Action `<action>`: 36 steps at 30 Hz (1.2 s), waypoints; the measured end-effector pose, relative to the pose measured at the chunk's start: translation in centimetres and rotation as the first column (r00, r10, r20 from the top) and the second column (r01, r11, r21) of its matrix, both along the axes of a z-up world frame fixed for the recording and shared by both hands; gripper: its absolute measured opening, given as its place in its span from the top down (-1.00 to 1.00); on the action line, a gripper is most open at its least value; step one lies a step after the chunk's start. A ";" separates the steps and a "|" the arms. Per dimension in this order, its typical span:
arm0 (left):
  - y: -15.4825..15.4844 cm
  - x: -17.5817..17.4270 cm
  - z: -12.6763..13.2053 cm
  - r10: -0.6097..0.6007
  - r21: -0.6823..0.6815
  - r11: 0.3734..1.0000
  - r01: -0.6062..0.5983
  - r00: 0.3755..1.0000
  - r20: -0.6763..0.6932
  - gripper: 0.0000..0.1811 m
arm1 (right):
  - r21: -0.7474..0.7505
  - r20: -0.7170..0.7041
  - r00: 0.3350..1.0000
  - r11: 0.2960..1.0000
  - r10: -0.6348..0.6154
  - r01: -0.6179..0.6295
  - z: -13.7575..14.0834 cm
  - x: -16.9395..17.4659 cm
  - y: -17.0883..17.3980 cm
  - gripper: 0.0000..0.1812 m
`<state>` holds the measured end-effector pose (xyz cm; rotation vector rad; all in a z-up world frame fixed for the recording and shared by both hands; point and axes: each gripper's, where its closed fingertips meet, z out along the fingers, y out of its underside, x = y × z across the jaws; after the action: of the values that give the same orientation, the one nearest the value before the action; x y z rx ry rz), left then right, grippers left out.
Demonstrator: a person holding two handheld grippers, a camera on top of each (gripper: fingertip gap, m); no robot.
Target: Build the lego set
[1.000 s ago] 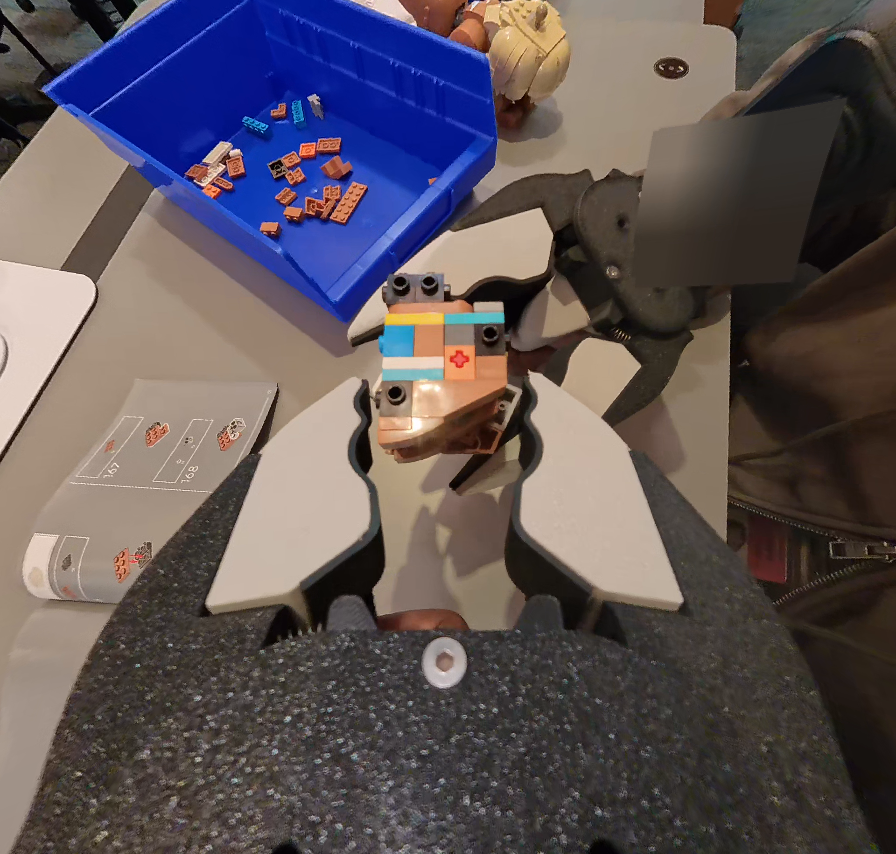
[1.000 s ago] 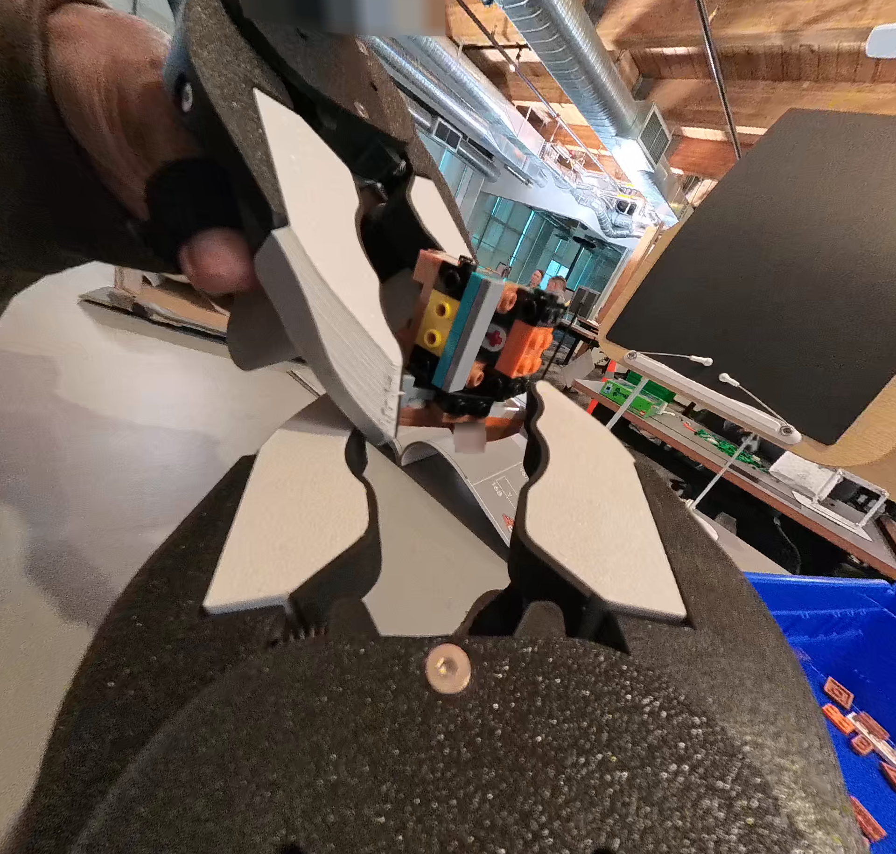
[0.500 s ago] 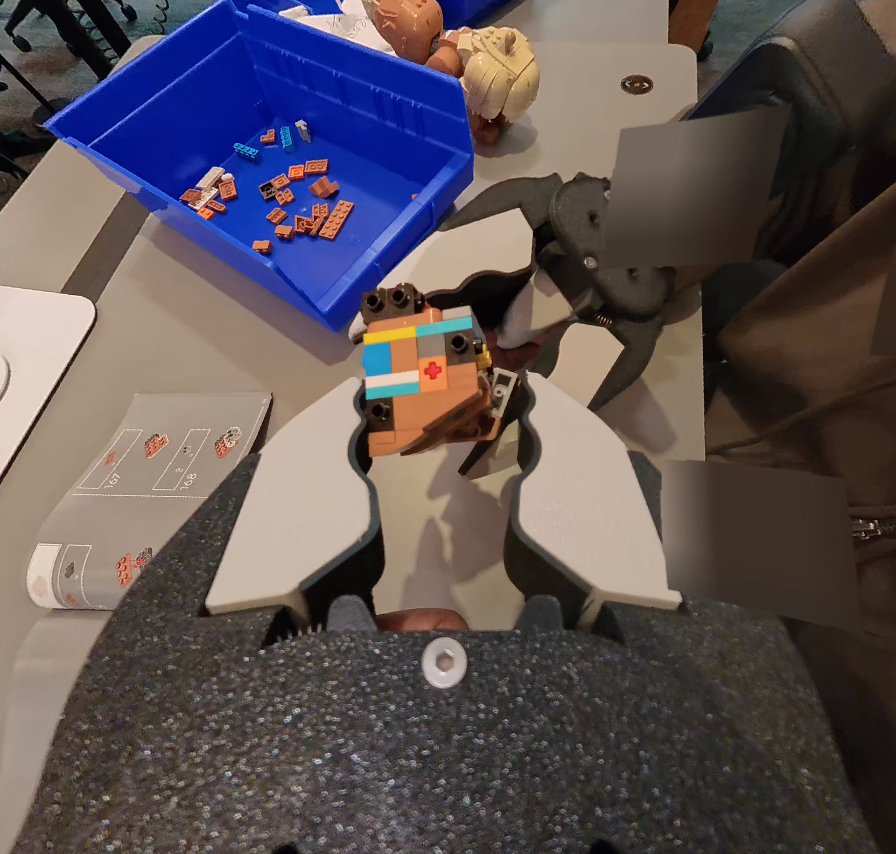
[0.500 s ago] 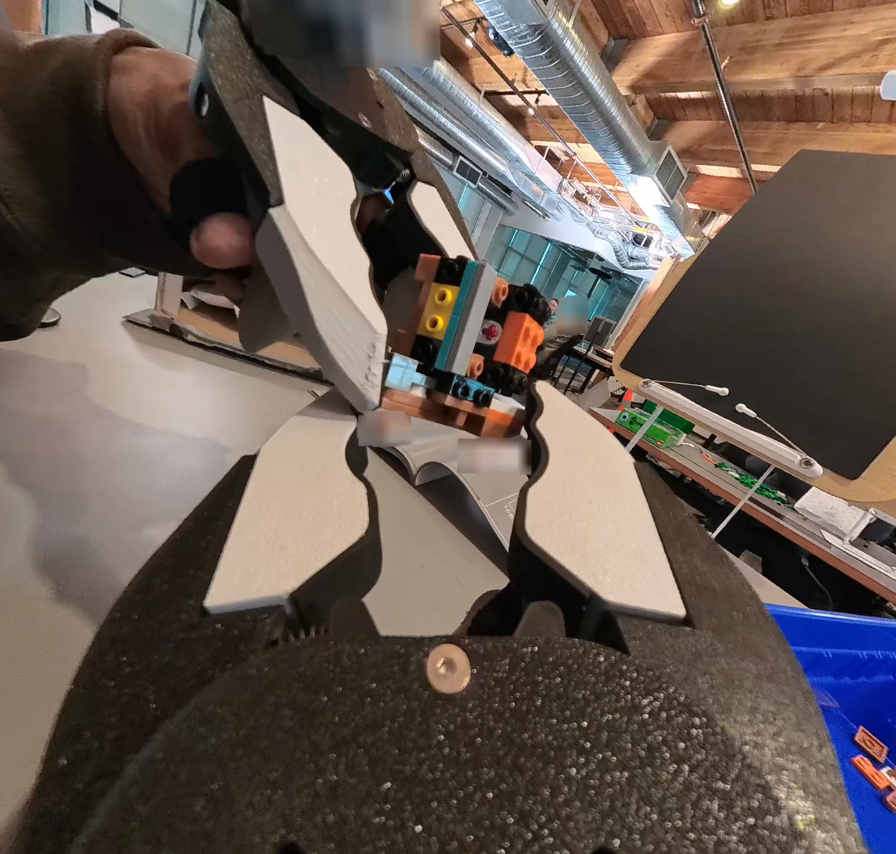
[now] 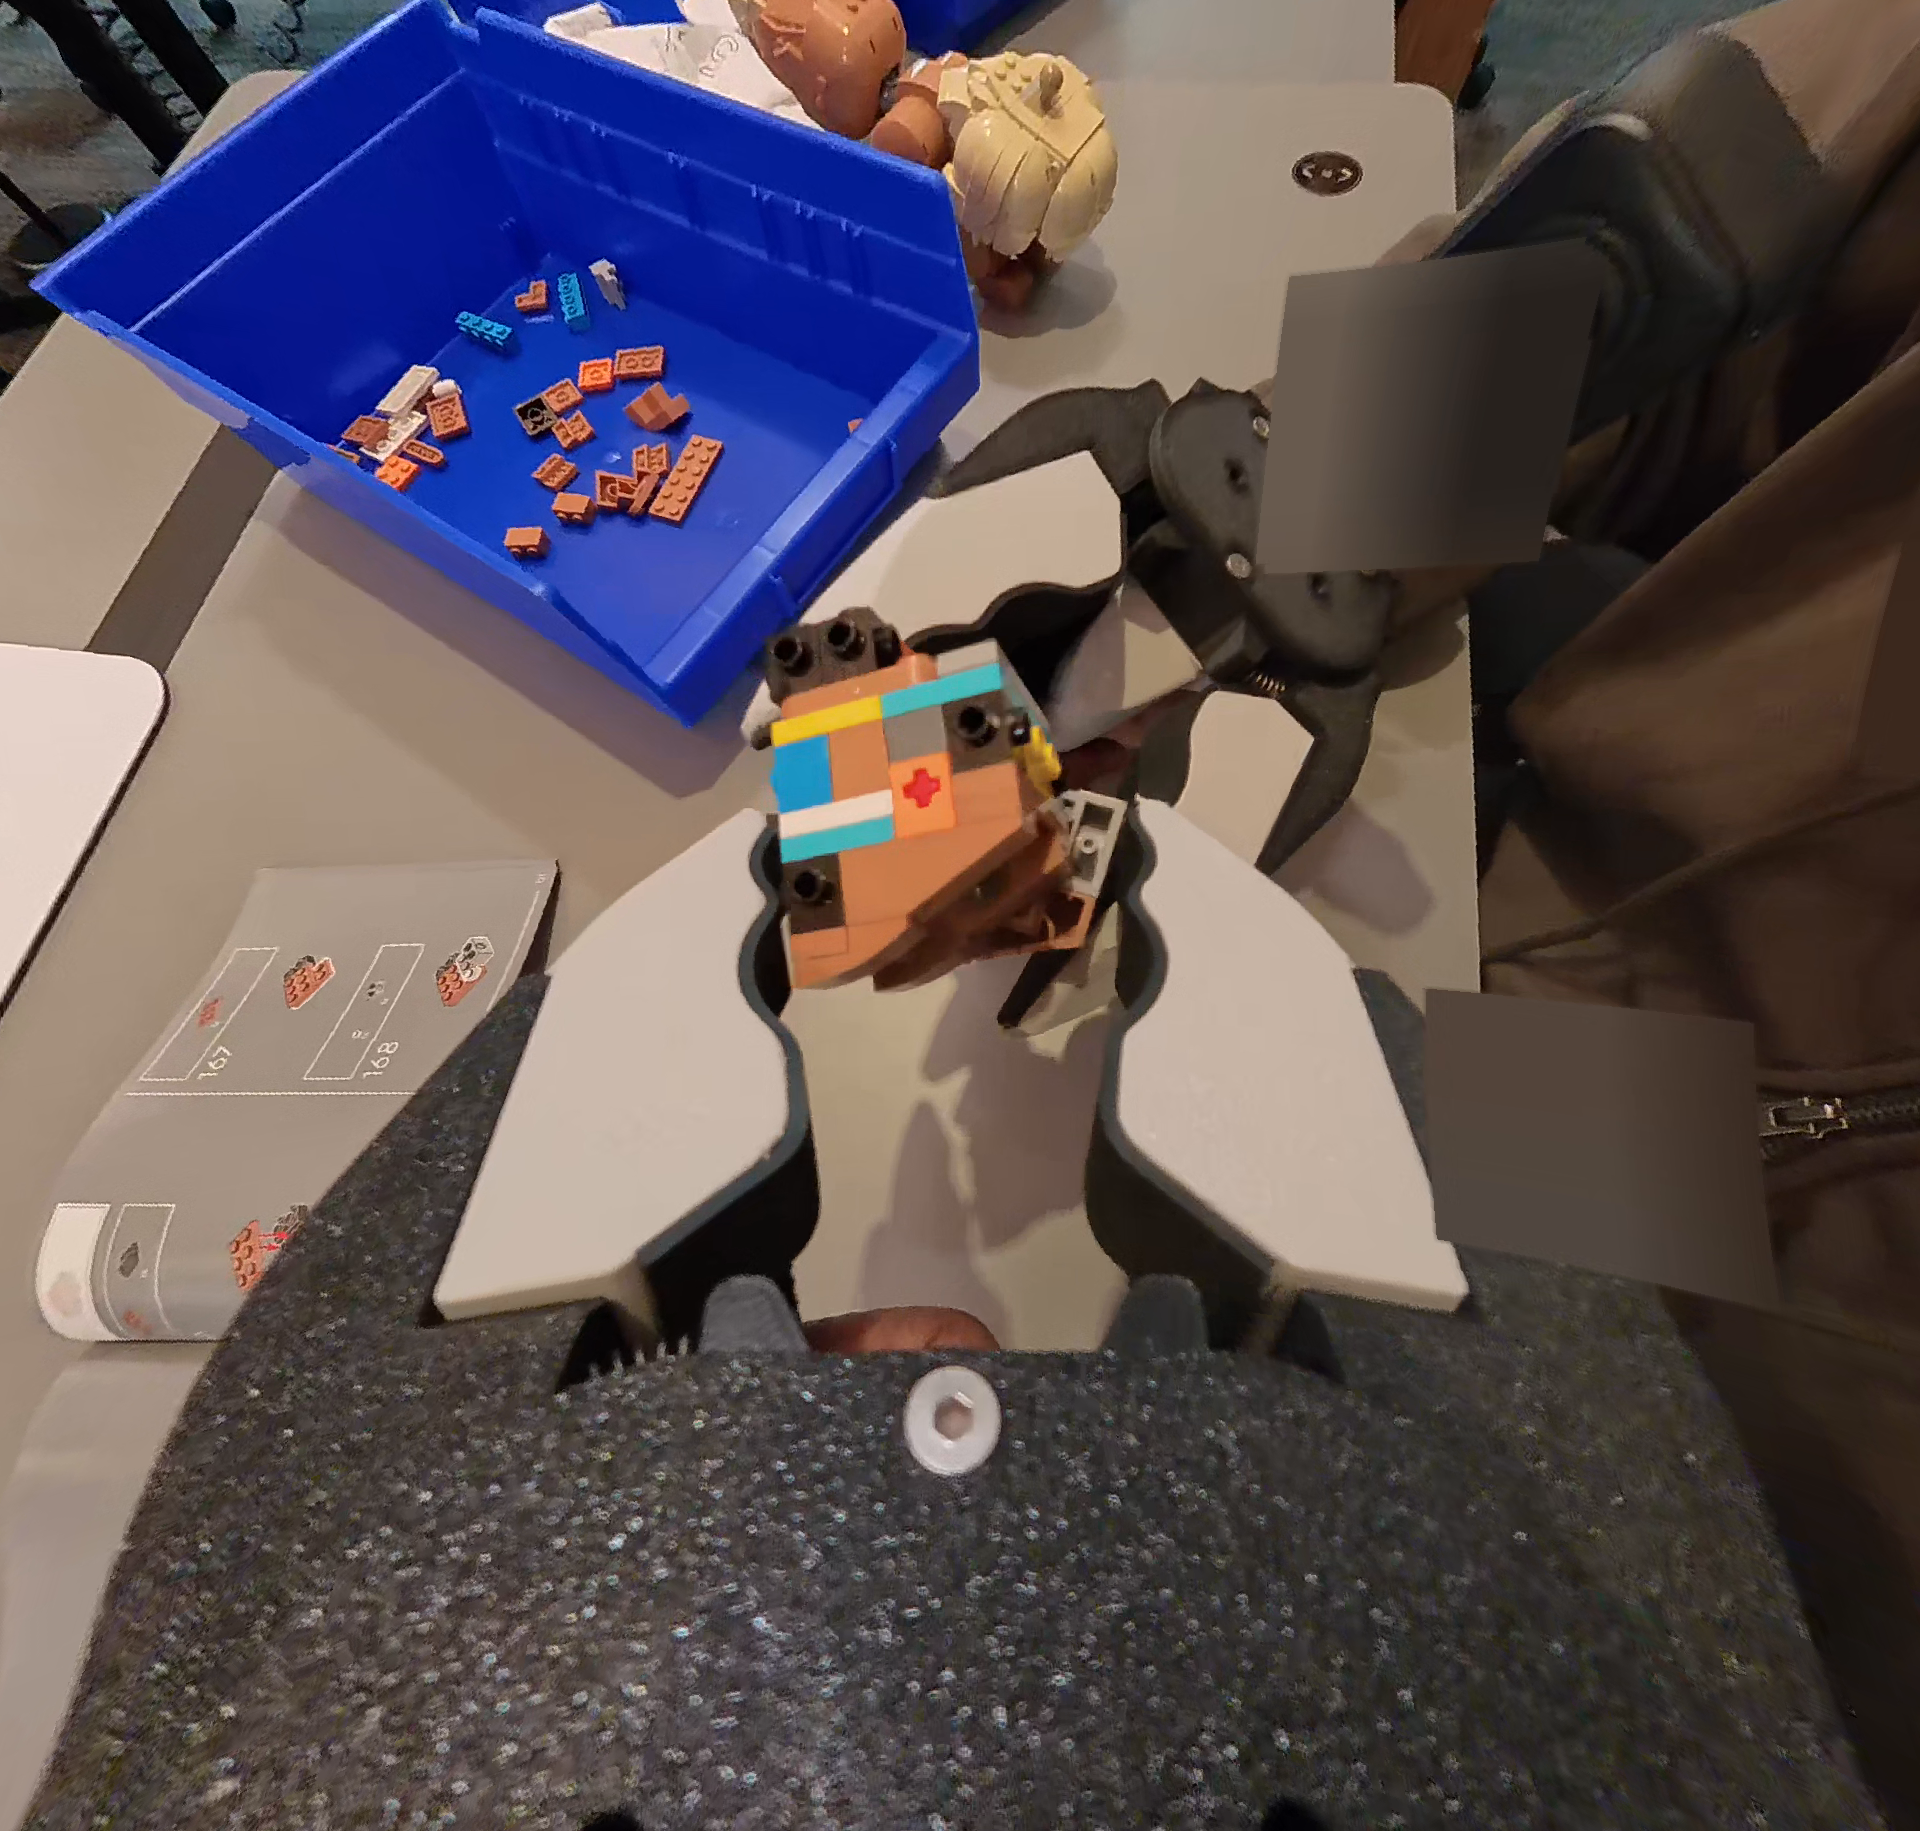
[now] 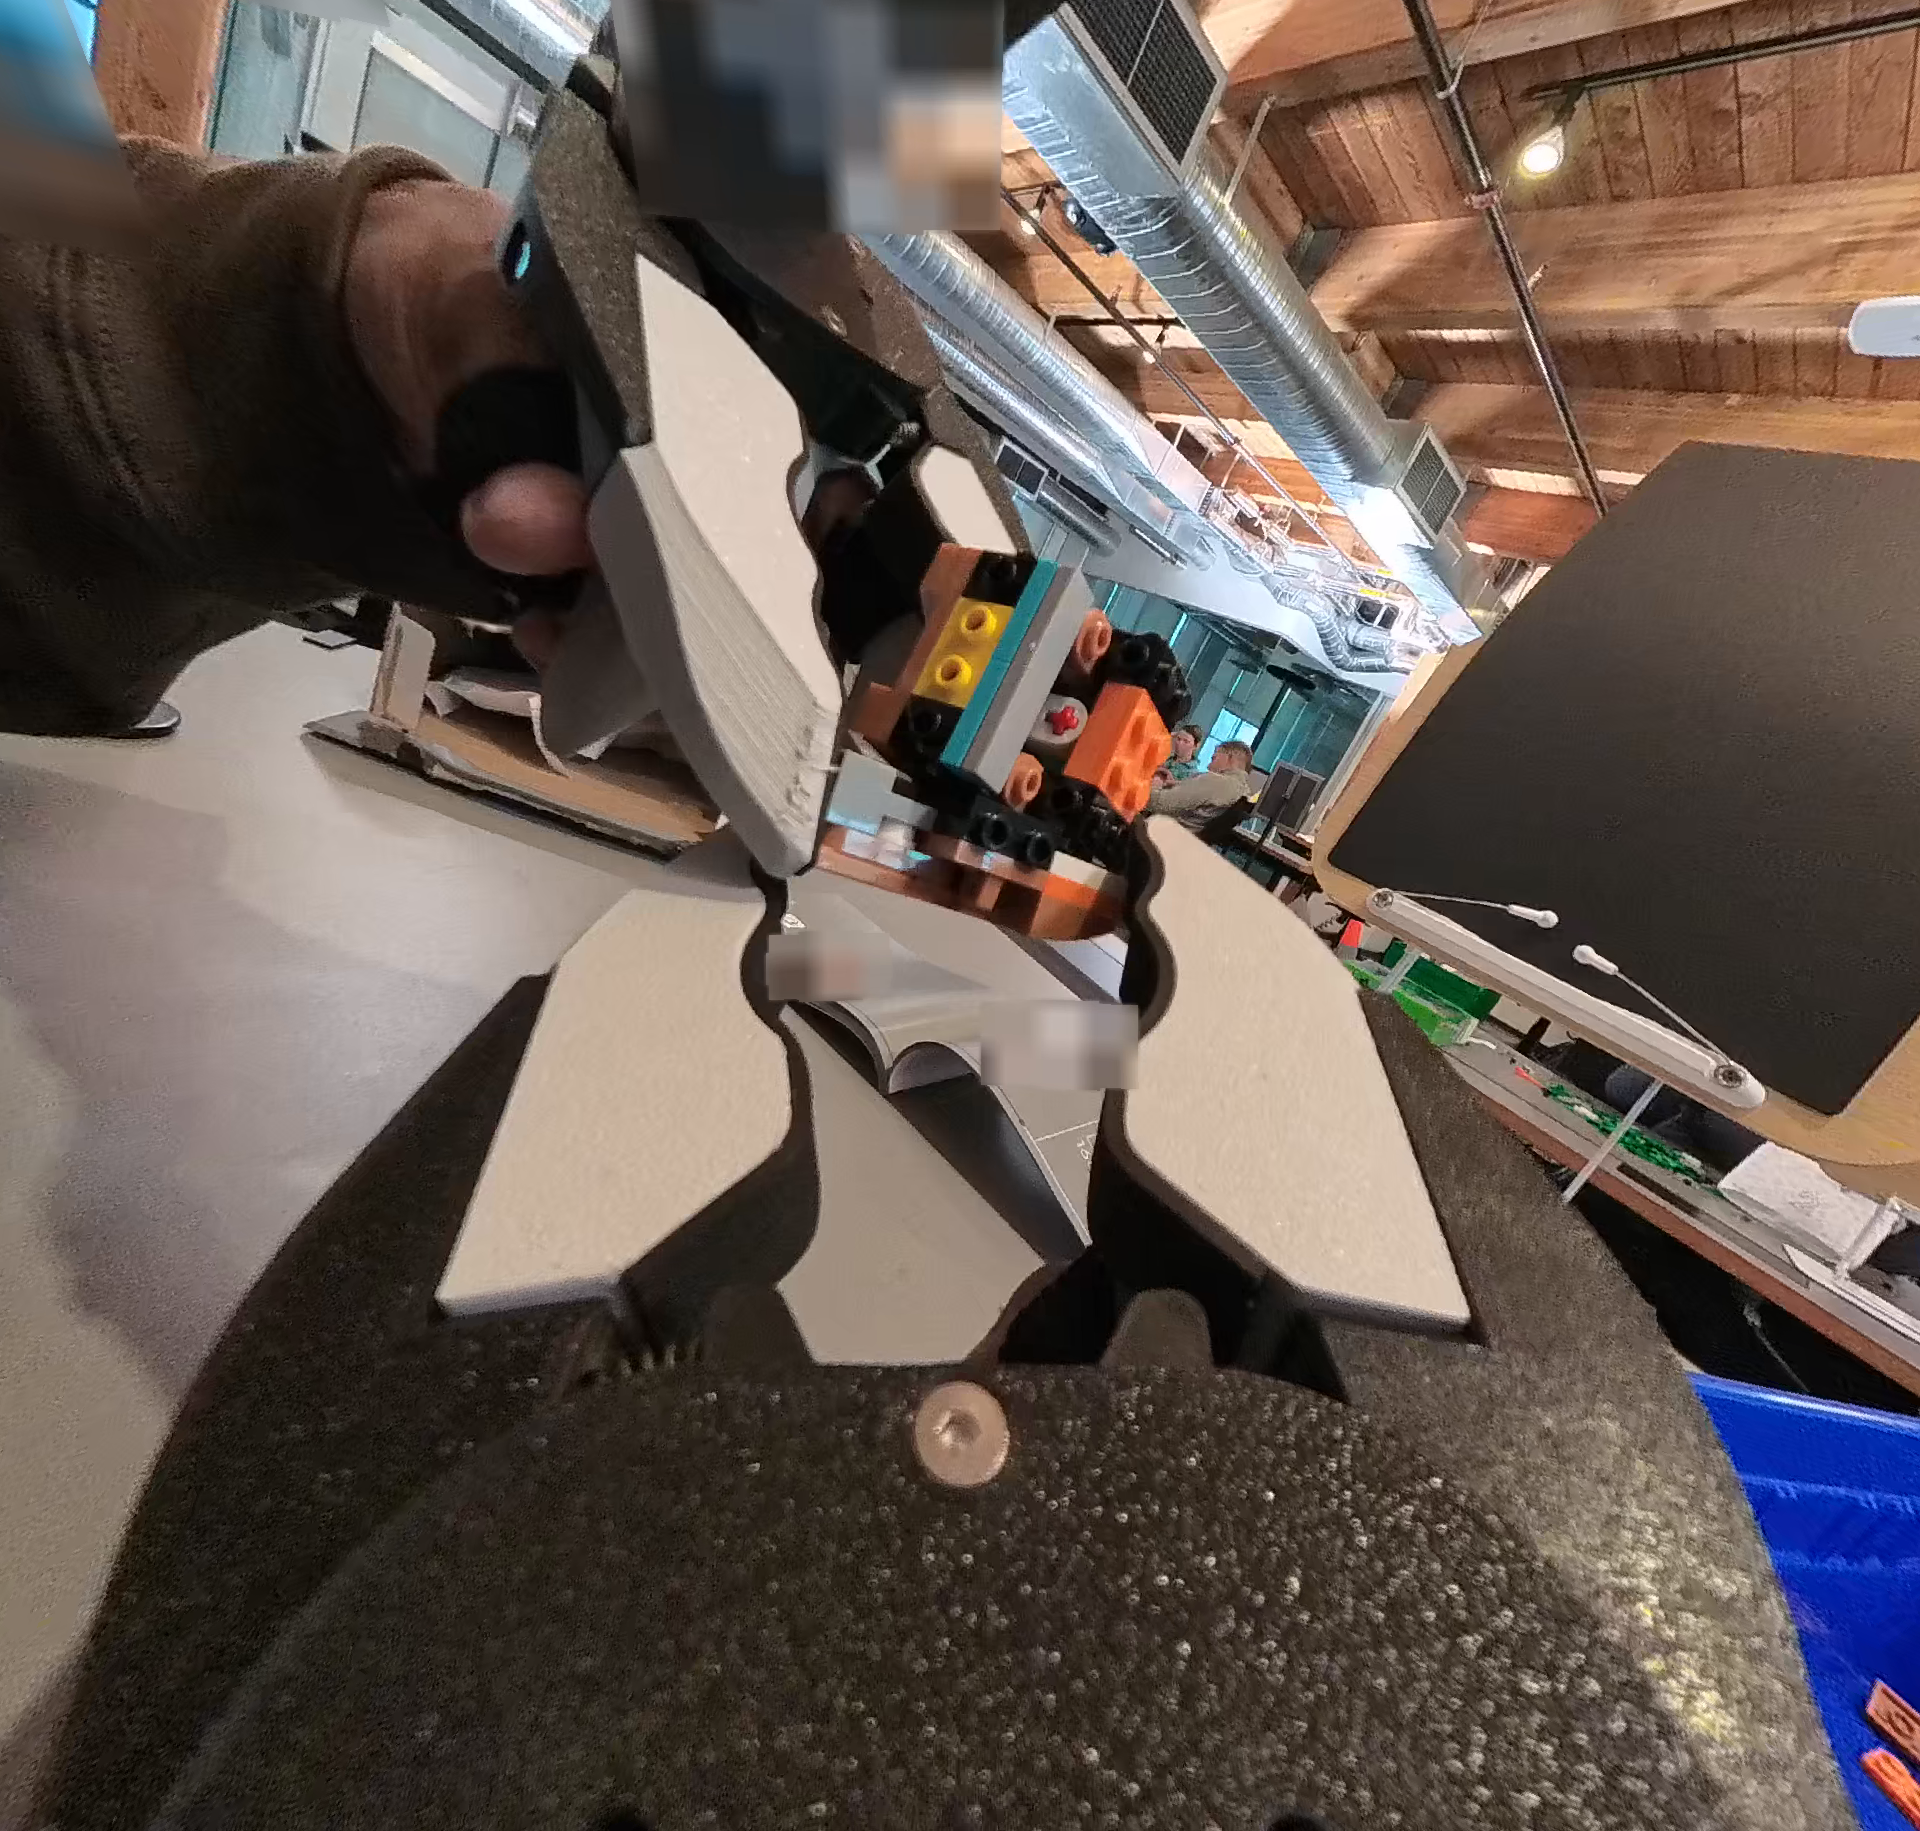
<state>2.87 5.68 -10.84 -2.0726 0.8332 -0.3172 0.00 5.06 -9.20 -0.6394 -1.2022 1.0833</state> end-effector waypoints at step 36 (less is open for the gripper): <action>-1.3 1.5 0.4 -0.112 0.003 0.994 0.113 0.994 -0.011 0.42 | 0.022 -0.046 0.986 0.987 0.159 -0.158 0.3 1.4 -1.5 0.30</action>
<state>4.34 4.35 -10.44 -2.0301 0.9587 -0.3656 1.38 3.56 -8.86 -0.5075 -1.2359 1.2133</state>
